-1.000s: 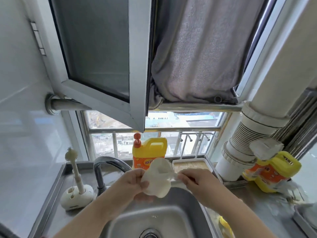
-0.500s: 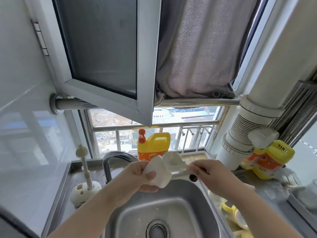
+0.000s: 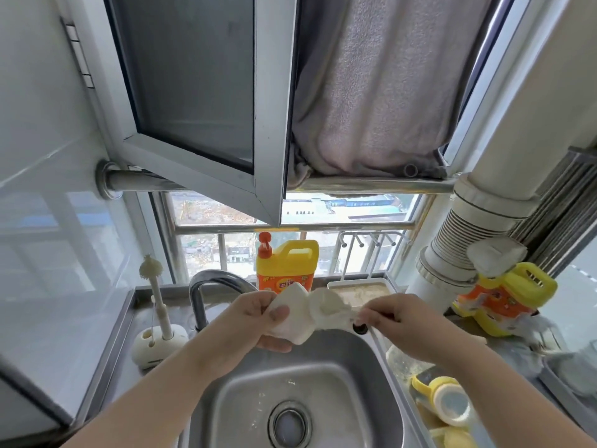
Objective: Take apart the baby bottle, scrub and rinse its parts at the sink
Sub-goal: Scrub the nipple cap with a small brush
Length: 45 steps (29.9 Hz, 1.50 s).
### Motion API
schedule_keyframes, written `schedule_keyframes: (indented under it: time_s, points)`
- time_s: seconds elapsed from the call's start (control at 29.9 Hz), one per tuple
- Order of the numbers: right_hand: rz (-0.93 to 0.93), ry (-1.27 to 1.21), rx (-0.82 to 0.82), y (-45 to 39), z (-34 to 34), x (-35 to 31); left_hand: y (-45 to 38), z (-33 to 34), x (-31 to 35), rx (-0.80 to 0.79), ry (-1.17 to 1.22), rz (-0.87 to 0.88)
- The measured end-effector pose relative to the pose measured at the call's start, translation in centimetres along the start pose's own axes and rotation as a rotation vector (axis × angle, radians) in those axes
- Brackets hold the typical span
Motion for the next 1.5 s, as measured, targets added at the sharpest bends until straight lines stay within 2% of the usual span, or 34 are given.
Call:
schedule_keyframes:
  time_s: [0.1, 0.17, 0.23, 0.3, 0.37, 0.43, 0.53, 0.6, 0.67, 0.74, 0.8, 0.87, 0.94, 1.04, 1.1, 1.17, 1.27, 1.4, 1.5]
  points:
    - [-0.049, -0.061, 0.137, -0.5, -0.2, -0.8, -0.2, 0.3, 0.3, -0.017, 0.045, 0.007]
    - [-0.103, -0.110, 0.080, -0.7, 0.2, -1.7, -0.4, 0.3, 0.7, -0.018, 0.074, 0.017]
    - [-0.078, -0.075, 0.000, -0.3, -0.2, -1.4, -0.5, 0.2, 0.8, -0.009, 0.066, -0.001]
    - [-0.032, -0.020, 0.060, -0.5, -1.0, -0.8, -0.7, 0.3, 0.9, 0.024, 0.068, 0.001]
    - [-0.066, -0.079, 0.126, -1.0, -1.2, -1.2, -1.0, 0.4, 1.2, 0.057, 0.088, 0.010]
    - [-0.100, -0.119, 0.050, -1.2, -0.8, -1.9, -1.0, 0.1, 1.4, 0.042, 0.060, 0.011]
    - [-0.045, -0.052, -0.062, -0.6, -1.1, -1.1, -0.6, -0.4, 1.5, -0.022, -0.001, 0.009]
    - [-0.011, -0.063, 0.023, -0.7, -1.6, -0.6, -0.6, -0.3, 1.5, -0.034, 0.059, 0.016]
    - [-0.080, -0.150, 0.093, -1.0, -1.3, -1.2, -0.7, 0.2, 1.8, -0.034, 0.168, 0.026]
    - [-0.152, -0.189, 0.045, -0.8, -0.9, -2.1, -0.9, 0.4, 2.0, -0.013, 0.184, 0.028]
    - [-0.131, -0.140, -0.019, -0.1, -1.1, -1.7, -0.8, 0.3, 1.9, 0.018, 0.099, 0.012]
    - [-0.077, -0.096, 0.022, 0.0, -1.8, -0.8, -0.9, 0.3, 1.6, 0.016, 0.048, 0.013]
    - [-0.088, -0.156, 0.096, -0.3, -1.7, -1.1, -0.9, 0.6, 1.6, -0.033, 0.070, 0.017]
    - [-0.146, -0.146, 0.030, -0.4, -0.8, -2.1, -0.6, 0.6, 1.9, -0.083, 0.087, 0.005]
    - [-0.097, -0.107, -0.015, 0.0, -1.1, -1.5, -0.4, 0.2, 1.9, -0.063, 0.087, -0.005]
    - [-0.051, -0.098, 0.051, 0.0, -1.7, -0.8, -0.4, -0.1, 1.8, 0.004, 0.131, 0.000]
    - [-0.131, -0.161, 0.108, -0.8, -1.0, -1.7, -0.7, 0.3, 2.1, 0.038, 0.146, 0.019]
    - [-0.080, -0.094, -0.042, -0.2, -1.1, -1.2, -0.5, -0.1, 1.9, -0.025, 0.044, 0.002]
    - [-0.056, -0.099, 0.060, -0.5, -1.7, -0.9, -0.5, 0.2, 1.8, -0.073, 0.073, 0.013]
Point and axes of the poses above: each hand's wrist, its own y-axis away from the middle knuckle, its own z-axis out of the palm, x = y × z, the point moved 3 cm from there along -y, towards the middle knuckle, and after that the axes turned 14 degrees about -x, right-handed, at the moved point
